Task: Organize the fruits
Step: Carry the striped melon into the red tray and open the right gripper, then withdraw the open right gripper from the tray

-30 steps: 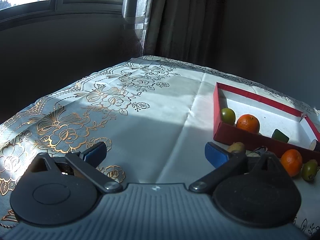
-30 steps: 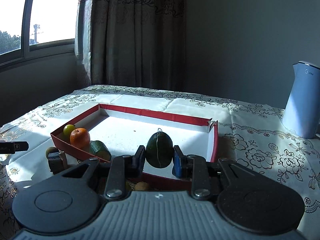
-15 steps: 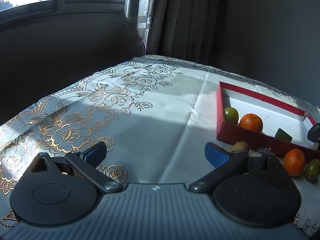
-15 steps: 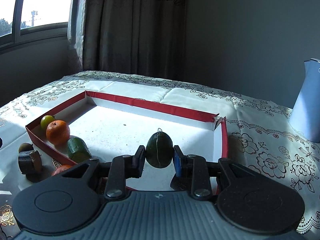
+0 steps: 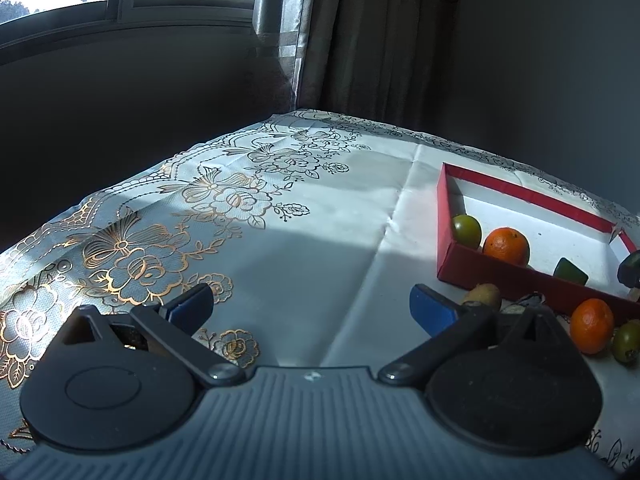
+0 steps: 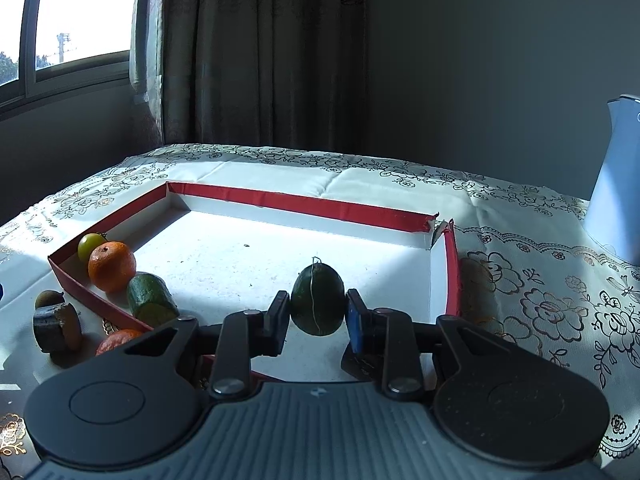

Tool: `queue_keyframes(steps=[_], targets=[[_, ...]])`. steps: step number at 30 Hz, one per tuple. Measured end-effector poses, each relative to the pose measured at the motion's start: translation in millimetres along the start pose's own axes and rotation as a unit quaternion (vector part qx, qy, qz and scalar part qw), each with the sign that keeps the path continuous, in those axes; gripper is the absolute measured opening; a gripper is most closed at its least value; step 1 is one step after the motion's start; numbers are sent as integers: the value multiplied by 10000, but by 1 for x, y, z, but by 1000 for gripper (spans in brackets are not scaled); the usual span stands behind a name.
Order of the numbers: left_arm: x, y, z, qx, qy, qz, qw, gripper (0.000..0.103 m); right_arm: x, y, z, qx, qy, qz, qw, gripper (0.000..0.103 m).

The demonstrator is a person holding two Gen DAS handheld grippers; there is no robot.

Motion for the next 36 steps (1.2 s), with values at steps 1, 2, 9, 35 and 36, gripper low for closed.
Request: queue_keyframes(steps=[1, 2, 9, 35, 36], targets=[[0, 0, 0, -3, -1, 2, 10000, 103, 0, 0, 0, 5, 0, 0, 10000, 28], [0, 0, 0, -1, -5, 4, 10000, 103, 0, 0, 0, 9, -1, 3, 10000, 28], [-1, 2, 0, -36, -22, -3, 10000, 103, -11, 1, 1, 11, -248, -290, 9993, 82], [-35, -41, -6, 776, -654, -341, 9943, 97, -103, -44, -65, 1485, -355, -458, 9872, 90], [-38, -48, -7, 879, -653, -411, 9931, 92, -103, -45, -66, 1533, -364, -440, 9865, 90]])
Point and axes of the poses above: each gripper's, at about its wrist camera, not at the fingertips, and x roughly the way its jaws point, y to its left, z to its top, the point moved 3 cm from there along x, roughly the way its jaws point, and after that the axes turned 13 degrees about z, right-handed, at the moved point
